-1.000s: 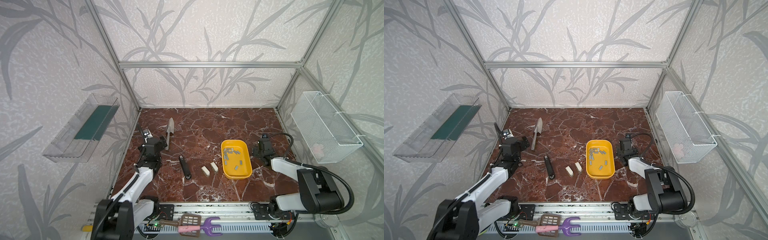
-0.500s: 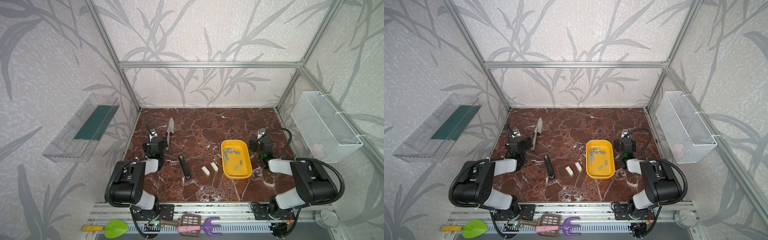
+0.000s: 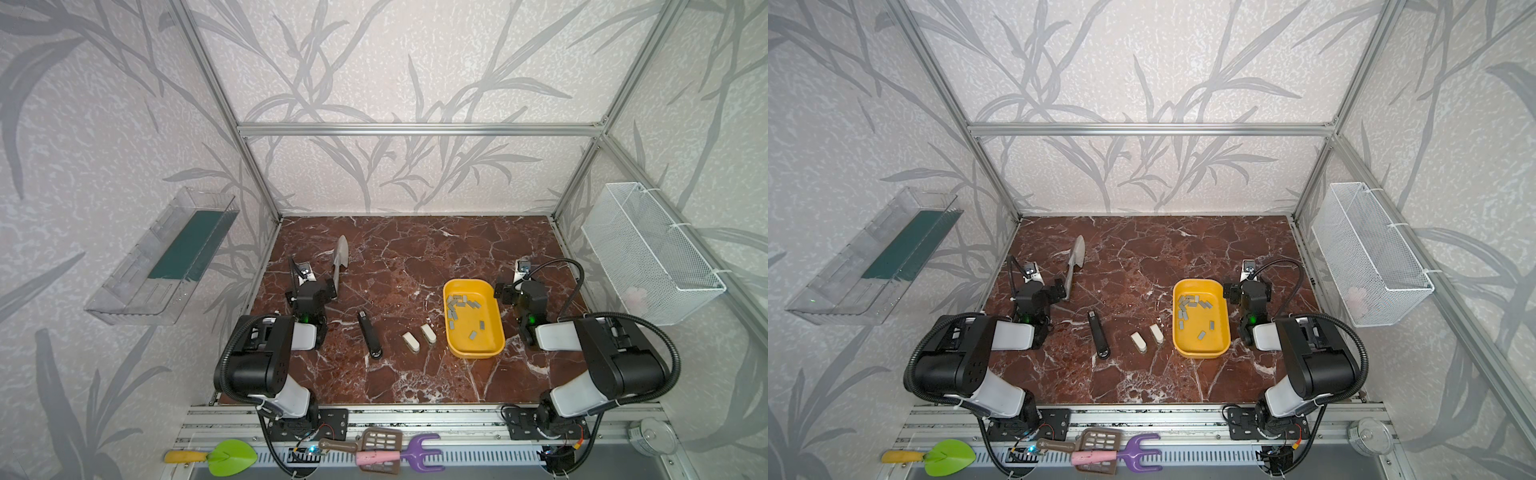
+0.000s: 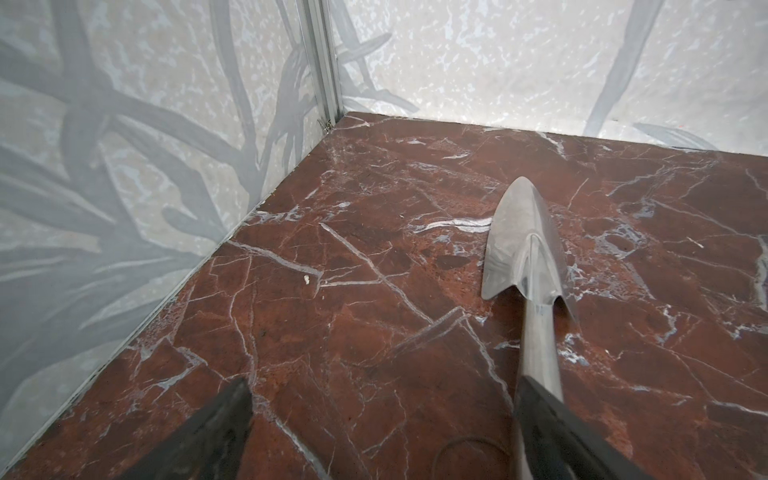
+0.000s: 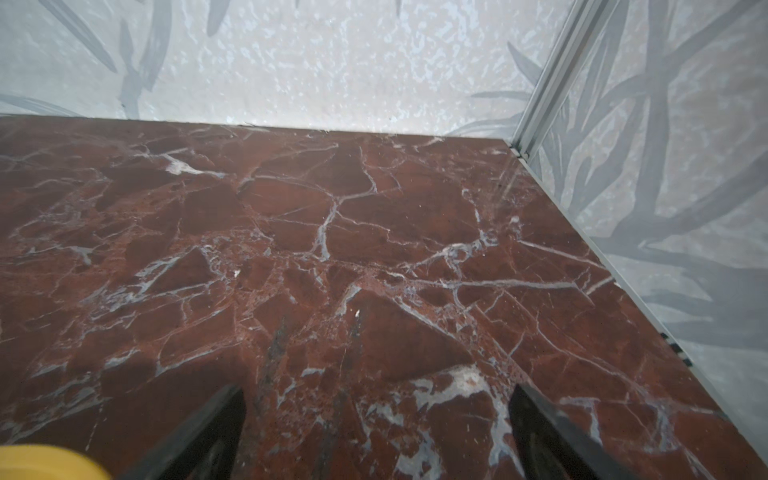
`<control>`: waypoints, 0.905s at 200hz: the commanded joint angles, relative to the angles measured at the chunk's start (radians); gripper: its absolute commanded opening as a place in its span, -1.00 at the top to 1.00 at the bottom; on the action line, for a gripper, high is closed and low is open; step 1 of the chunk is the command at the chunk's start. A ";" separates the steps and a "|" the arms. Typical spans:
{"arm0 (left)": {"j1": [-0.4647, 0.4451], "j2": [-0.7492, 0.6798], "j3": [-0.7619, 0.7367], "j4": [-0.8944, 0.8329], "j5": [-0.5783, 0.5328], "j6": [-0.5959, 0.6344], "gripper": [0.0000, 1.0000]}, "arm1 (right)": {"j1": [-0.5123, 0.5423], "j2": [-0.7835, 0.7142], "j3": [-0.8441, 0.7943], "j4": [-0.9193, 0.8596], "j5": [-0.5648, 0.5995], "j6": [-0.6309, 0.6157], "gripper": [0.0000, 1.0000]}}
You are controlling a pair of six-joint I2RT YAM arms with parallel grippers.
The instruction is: Load the staples into the stapler
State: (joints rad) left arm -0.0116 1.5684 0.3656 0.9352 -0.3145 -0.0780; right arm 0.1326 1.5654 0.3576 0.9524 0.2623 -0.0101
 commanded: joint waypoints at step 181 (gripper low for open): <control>0.002 0.007 -0.004 0.056 0.002 0.017 -0.98 | 0.009 0.028 0.001 0.066 -0.038 -0.052 -0.98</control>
State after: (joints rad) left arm -0.0116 1.5688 0.3653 0.9588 -0.3122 -0.0780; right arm 0.1337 1.5829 0.3561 1.0126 0.2169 -0.0391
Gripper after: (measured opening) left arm 0.992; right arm 0.990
